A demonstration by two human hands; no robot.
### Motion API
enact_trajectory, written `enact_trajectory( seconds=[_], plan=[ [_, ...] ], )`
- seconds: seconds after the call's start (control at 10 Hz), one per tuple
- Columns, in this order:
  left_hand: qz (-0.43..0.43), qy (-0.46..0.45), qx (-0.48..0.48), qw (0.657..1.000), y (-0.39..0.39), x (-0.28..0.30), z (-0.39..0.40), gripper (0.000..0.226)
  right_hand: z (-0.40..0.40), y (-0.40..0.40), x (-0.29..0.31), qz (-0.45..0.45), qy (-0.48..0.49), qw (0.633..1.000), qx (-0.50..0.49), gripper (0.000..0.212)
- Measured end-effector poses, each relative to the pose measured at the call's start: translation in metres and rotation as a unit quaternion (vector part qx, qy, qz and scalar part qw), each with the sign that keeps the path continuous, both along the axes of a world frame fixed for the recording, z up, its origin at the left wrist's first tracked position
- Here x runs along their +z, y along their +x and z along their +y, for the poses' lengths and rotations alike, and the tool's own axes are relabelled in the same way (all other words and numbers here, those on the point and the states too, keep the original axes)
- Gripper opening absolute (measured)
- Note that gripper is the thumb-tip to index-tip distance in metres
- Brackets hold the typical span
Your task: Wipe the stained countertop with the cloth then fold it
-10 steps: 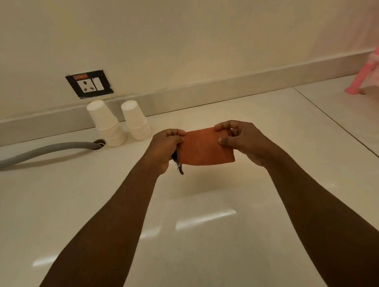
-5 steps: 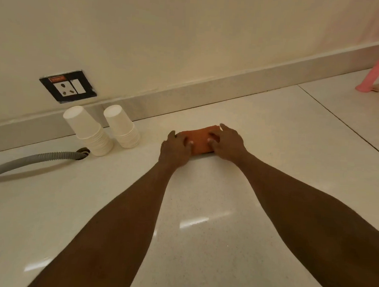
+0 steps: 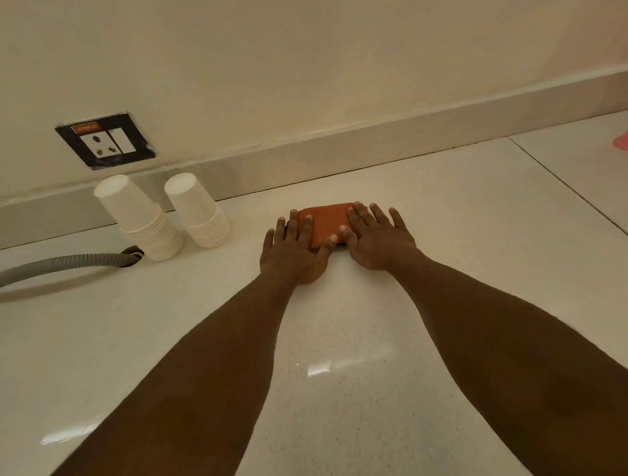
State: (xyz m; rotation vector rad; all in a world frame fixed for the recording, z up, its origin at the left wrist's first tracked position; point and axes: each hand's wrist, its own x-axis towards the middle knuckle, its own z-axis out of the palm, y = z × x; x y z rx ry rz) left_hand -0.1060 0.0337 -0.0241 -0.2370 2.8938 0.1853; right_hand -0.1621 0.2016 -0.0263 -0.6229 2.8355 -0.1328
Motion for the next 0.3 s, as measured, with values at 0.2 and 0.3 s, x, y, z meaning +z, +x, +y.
enact_trajectory(
  seconds=[0.2, 0.3],
  plan=[
    [0.001, 0.035, 0.000, 0.999, 0.018, 0.026, -0.007, 0.077, 0.009, 0.015, 0.011, 0.015, -0.035, 0.999, -0.029, 0.064],
    [0.052, 0.052, 0.000, 0.997, 0.036, 0.025, -0.014, 0.078, 0.008, 0.030, 0.010, 0.028, -0.083, 0.996, -0.030, 0.065]
  ],
)
